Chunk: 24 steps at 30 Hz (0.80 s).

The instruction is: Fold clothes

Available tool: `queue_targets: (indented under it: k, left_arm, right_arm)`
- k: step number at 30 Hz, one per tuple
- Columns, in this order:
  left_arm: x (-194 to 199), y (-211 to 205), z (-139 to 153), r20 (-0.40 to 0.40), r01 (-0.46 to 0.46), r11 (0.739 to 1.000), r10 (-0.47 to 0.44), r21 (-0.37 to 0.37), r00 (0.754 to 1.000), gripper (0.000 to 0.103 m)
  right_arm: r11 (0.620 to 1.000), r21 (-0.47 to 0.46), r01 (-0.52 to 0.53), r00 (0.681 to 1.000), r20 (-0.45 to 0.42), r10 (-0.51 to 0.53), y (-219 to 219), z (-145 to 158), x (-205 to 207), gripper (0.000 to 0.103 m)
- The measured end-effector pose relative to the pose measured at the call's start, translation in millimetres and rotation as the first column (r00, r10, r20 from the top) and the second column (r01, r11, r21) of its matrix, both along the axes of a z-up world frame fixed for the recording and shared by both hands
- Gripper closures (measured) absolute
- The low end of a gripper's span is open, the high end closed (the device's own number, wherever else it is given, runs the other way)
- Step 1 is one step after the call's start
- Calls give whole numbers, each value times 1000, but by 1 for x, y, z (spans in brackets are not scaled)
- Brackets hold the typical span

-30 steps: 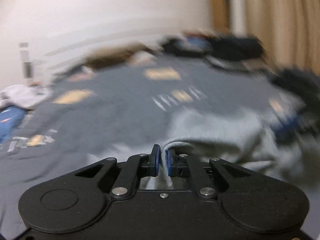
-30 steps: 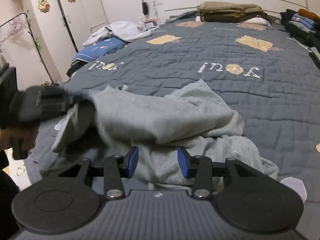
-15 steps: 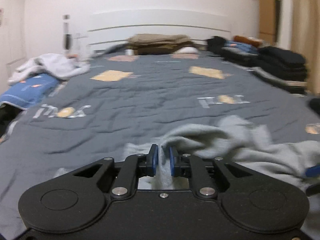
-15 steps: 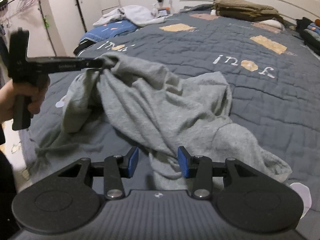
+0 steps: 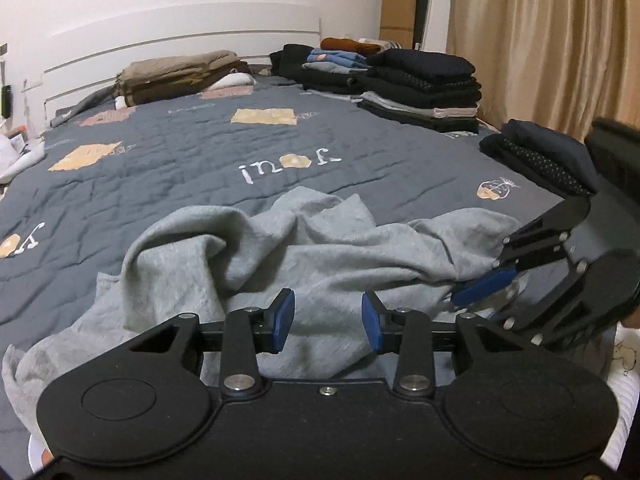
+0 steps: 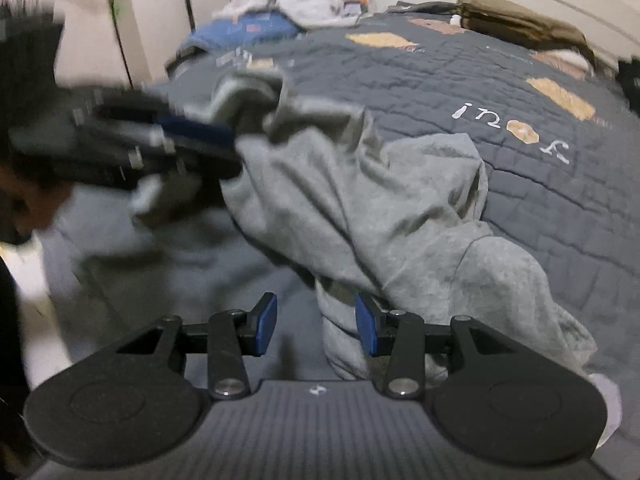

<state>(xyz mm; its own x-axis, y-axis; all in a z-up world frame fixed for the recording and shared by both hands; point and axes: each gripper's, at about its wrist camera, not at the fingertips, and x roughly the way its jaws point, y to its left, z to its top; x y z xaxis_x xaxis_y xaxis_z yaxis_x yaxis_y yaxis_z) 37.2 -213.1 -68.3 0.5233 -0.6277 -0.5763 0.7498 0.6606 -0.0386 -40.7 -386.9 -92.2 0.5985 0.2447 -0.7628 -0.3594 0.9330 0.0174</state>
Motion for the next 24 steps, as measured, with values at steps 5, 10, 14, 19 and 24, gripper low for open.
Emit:
queue_targets:
  k: [5, 10, 14, 19, 24]
  left_arm:
    - [3, -2, 0, -8, -22, 1000, 22, -2, 1000, 64]
    - [0, -2, 0, -6, -20, 1000, 21, 17, 1000, 64]
    - [2, 1, -2, -19, -20, 1000, 20, 21, 1000, 64]
    - [-4, -3, -3, -35, 31, 999, -30, 25, 999, 64]
    - [-14, -12, -9, -8, 85, 995, -84, 53, 996, 53]
  right_arm:
    - [993, -114, 13, 1000, 11, -12, 5, -20, 16, 61]
    - [993, -32, 112, 993, 37, -111, -10, -12, 24, 97]
    - [973, 106, 204, 972, 98, -214, -31, 12, 24, 99]
    - [893, 357, 273, 917, 185, -354, -65, 51, 9, 99]
    - [765, 591, 257, 861, 220, -459, -101, 80, -8, 100]
